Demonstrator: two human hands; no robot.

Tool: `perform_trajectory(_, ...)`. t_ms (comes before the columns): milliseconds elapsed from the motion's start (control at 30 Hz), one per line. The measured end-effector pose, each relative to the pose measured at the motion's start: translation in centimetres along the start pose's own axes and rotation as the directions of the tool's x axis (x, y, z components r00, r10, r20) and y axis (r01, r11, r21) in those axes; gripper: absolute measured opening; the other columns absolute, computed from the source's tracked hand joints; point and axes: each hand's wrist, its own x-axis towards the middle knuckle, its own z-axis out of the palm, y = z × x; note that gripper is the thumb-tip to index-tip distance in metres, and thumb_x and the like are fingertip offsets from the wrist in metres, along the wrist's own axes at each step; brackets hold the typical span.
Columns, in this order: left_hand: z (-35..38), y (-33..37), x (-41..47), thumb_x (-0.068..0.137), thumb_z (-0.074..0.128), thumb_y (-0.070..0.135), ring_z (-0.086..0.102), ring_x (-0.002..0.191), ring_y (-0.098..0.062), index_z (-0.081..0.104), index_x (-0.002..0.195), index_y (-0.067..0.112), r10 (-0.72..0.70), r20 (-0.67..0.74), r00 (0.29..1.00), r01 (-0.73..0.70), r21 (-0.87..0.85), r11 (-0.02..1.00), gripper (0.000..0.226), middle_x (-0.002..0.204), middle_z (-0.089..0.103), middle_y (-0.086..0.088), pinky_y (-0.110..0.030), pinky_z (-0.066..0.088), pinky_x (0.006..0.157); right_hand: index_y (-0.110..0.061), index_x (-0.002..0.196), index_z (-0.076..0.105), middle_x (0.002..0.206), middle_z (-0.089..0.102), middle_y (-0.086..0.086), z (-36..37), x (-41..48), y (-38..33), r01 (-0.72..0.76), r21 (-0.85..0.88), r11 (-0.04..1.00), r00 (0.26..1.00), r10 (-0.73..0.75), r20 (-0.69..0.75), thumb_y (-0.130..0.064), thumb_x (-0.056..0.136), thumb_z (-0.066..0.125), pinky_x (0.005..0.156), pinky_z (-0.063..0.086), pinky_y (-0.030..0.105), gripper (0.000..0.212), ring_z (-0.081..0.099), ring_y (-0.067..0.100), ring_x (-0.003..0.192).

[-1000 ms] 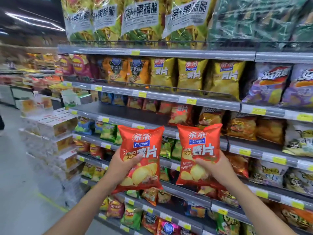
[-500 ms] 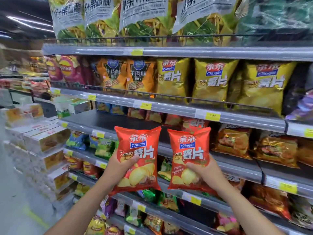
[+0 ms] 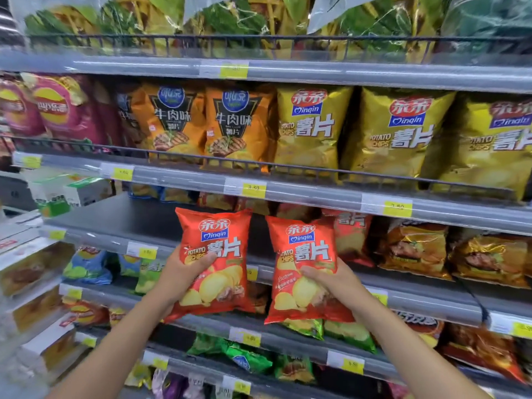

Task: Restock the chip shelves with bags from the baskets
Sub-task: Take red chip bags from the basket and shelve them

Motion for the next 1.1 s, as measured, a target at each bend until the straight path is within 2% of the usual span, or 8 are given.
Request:
perform_trajectory(133, -2.4, -0.3, 3.9, 0.080, 0.086, 0.034, 0.079, 0.091, -0.024, 0.064, 0.124, 0.025, 0.007, 0.083, 0.997, -0.006, -0.005, 1.000, 0.050, 0.106, 0.081, -0.001, -0.048, 0.063, 0.084, -0.019, 0.116, 0.070, 0.100, 0.080, 0.005, 2.6, 1.9, -0.6, -0.071, 0.023, 0.997, 0.997, 0.072, -0.021, -0.044, 0.071, 0.088, 0.096, 0.058, 0.049, 0.055, 0.077, 0.028, 0.096)
perform_trajectory(367, -5.1, -1.1, 8.1, 0.077, 0.086, 0.040, 0.078, 0.097, -0.028, 0.065, 0.127, 0.023, -0.010, 0.197, 0.980, 0.016, -0.028, 0.999, 0.056, 0.110, 0.080, -0.003, -0.052, 0.061, 0.090, -0.015, 0.105, 0.066, 0.086, 0.079, 0.011, 4.8, 4.5, -3.0, -0.078, 0.006, 0.997, 0.975, 0.078, -0.210, -0.045, 0.078, 0.085, 0.095, 0.058, 0.043, 0.045, 0.077, 0.021, 0.080)
perform_trajectory(500, -5.9, -1.0, 9.4, 0.082, 0.081, 0.038, 0.078, 0.097, -0.031, 0.066, 0.127, 0.022, -0.031, 0.220, 0.975, 0.055, -0.105, 0.993, 0.050, 0.110, 0.080, -0.006, -0.045, 0.063, 0.081, -0.006, 0.125, 0.050, 0.071, 0.076, 0.003, 5.8, 7.3, -4.8, -0.081, -0.034, 0.996, 0.970, 0.071, -0.232, -0.055, 0.081, 0.080, 0.105, 0.051, 0.042, 0.072, 0.072, 0.019, 0.086)
perform_trajectory(567, -6.3, -1.1, 10.0, 0.086, 0.079, 0.037, 0.078, 0.095, -0.031, 0.066, 0.129, 0.021, -0.028, 0.207, 0.978, 0.054, -0.120, 0.991, 0.048, 0.110, 0.080, -0.007, -0.042, 0.065, 0.074, -0.005, 0.145, 0.041, 0.092, 0.070, -0.003, 6.9, 8.6, -5.5, -0.070, -0.029, 0.997, 0.974, 0.062, -0.219, -0.048, 0.085, 0.079, 0.099, 0.047, 0.031, 0.083, 0.067, 0.024, 0.103)
perform_trajectory(700, -6.6, -0.9, 11.1, 0.086, 0.081, 0.040, 0.078, 0.094, -0.034, 0.064, 0.128, 0.024, -0.060, 0.195, 0.979, 0.081, -0.097, 0.992, 0.048, 0.108, 0.080, -0.008, -0.049, 0.063, 0.081, -0.013, 0.145, 0.044, 0.133, 0.057, -0.005, 8.4, 11.9, -5.0, -0.026, -0.010, 1.000, 0.969, 0.022, -0.246, -0.040, 0.082, 0.084, 0.096, 0.045, 0.028, 0.079, 0.057, 0.020, 0.121)
perform_trajectory(867, -6.7, -0.2, 11.7, 0.085, 0.081, 0.040, 0.079, 0.088, -0.031, 0.064, 0.124, 0.025, -0.051, 0.198, 0.979, 0.065, -0.067, 0.996, 0.045, 0.105, 0.081, -0.007, -0.042, 0.064, 0.071, -0.024, 0.126, 0.058, 0.129, 0.067, -0.005, 8.2, 14.1, -2.7, -0.012, -0.170, 0.985, 0.958, -0.038, -0.286, -0.064, 0.059, 0.090, 0.103, 0.053, 0.045, 0.085, 0.067, 0.025, 0.114)
perform_trajectory(1033, -6.8, 0.0, 12.0, 0.087, 0.079, 0.039, 0.080, 0.084, -0.029, 0.064, 0.122, 0.025, -0.057, 0.218, 0.974, 0.067, -0.040, 0.997, 0.040, 0.101, 0.081, -0.005, -0.038, 0.063, 0.065, -0.026, 0.155, 0.032, 0.152, 0.051, -0.004, 7.1, 14.2, -2.4, -0.150, -0.541, 0.828, 0.965, 0.002, -0.263, -0.074, 0.063, 0.082, 0.106, 0.049, 0.039, 0.116, 0.054, 0.026, 0.134)
perform_trajectory(1100, -6.8, 0.0, 12.1, 0.087, 0.079, 0.040, 0.079, 0.084, -0.030, 0.064, 0.121, 0.025, -0.066, 0.218, 0.974, 0.074, -0.031, 0.997, 0.040, 0.100, 0.081, -0.005, -0.040, 0.063, 0.068, -0.026, 0.155, 0.034, 0.142, 0.061, -0.002, 7.0, 14.8, -2.5, -0.150, -0.576, 0.804, 0.972, 0.012, -0.237, -0.072, 0.068, 0.081, 0.094, 0.055, 0.036, 0.109, 0.068, 0.018, 0.109)
